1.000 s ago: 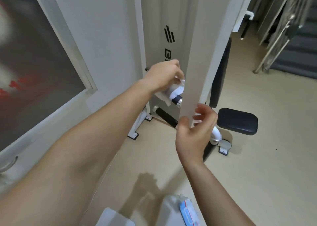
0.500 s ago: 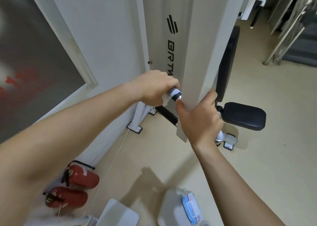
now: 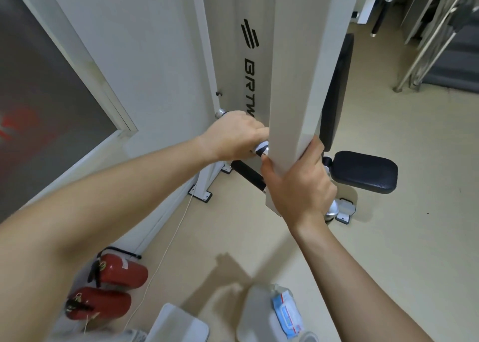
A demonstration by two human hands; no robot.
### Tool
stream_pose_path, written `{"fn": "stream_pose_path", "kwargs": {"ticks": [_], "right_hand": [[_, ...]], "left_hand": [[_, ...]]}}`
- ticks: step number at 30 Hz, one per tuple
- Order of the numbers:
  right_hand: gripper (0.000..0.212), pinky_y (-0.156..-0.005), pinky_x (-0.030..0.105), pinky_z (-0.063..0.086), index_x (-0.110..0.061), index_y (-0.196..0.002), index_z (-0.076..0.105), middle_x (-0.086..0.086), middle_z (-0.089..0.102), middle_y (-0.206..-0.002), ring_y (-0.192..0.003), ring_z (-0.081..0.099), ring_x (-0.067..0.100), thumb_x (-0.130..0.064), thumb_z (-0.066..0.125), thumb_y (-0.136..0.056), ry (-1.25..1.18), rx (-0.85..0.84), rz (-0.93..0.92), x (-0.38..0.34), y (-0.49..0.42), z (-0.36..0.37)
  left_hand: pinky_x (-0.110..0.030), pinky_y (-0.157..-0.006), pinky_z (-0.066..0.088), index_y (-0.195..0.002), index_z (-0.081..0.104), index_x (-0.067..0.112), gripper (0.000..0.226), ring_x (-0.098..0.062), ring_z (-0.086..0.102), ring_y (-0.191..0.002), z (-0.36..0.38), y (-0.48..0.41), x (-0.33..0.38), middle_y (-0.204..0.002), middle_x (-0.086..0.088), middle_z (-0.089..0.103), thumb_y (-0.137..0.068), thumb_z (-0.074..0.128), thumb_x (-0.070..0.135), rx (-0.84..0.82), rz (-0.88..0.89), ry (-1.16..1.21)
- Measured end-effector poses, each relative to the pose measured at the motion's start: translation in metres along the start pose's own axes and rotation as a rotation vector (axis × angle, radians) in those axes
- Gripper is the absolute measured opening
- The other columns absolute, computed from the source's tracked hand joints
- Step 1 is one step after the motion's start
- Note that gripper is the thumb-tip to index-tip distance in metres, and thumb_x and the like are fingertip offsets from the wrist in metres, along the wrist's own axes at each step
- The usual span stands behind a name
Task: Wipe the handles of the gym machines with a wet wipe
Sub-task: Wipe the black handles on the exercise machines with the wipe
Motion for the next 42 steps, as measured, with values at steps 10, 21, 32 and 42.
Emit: {"fn": "stream_pose_path", "kwargs": {"ticks": [10, 21, 32, 42], "right_hand": [[0.074, -0.051, 0.028, 0.028, -0.010, -0.117, 0.040, 0.003, 0.065, -0.085, -0.072, 0.068, 0.034, -0.058, 0.072, -0.072, -0.033, -0.031, -0.046, -0.010, 0.001, 0.011], [0.077, -0.057, 0.031, 0.030, -0.008, -0.125, 0.043, 0.005, 0.069, -0.096, -0.085, 0.068, 0.035, -0.056, 0.071, -0.072, -0.027, -0.060, -0.011, -0.004, -0.006, 0.011], [0.057, -0.069, 0.038, 0.041, -0.026, -0.123, 0.035, -0.006, 0.061, -0.106, -0.095, 0.057, 0.030, -0.043, 0.047, -0.069, -0.225, -0.319, 0.017, -0.004, -0.001, -0.003], [0.063, -0.067, 0.037, 0.038, -0.021, -0.129, 0.035, -0.002, 0.064, -0.107, -0.097, 0.061, 0.034, -0.043, 0.051, -0.072, -0.186, -0.256, -0.011, -0.001, -0.005, 0.002]], "left_hand": [[-0.028, -0.055, 0.045, -0.078, 0.056, 0.021, 0.024, -0.027, 0.057, -0.060, -0.005, -0.001, -0.052, -0.067, 0.003, 0.059, -0.065, 0.061, 0.041, -0.582, -0.253, -0.018], [-0.045, -0.121, 0.022, -0.154, 0.016, 0.028, 0.115, -0.027, 0.018, -0.149, -0.007, 0.057, -0.014, -0.161, -0.003, 0.023, -0.061, 0.079, 0.050, 0.124, -0.782, 0.500], [-0.058, -0.114, 0.036, -0.150, 0.042, 0.019, 0.101, -0.040, 0.052, -0.135, 0.058, 0.045, 0.011, -0.144, -0.021, 0.053, -0.072, 0.065, 0.079, 0.900, -1.361, 2.507], [-0.042, -0.084, 0.058, -0.128, 0.059, 0.010, 0.068, -0.025, 0.073, -0.097, 0.079, 0.034, 0.021, -0.102, -0.009, 0.074, -0.090, 0.056, 0.066, 1.014, -1.403, 2.468]]}}
Point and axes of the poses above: each hand's wrist, its own y-axis away from the middle knuckle, its own z-axis out of the palm, x = y × z, the point moved 4 cm from there along -y, towards the middle knuckle
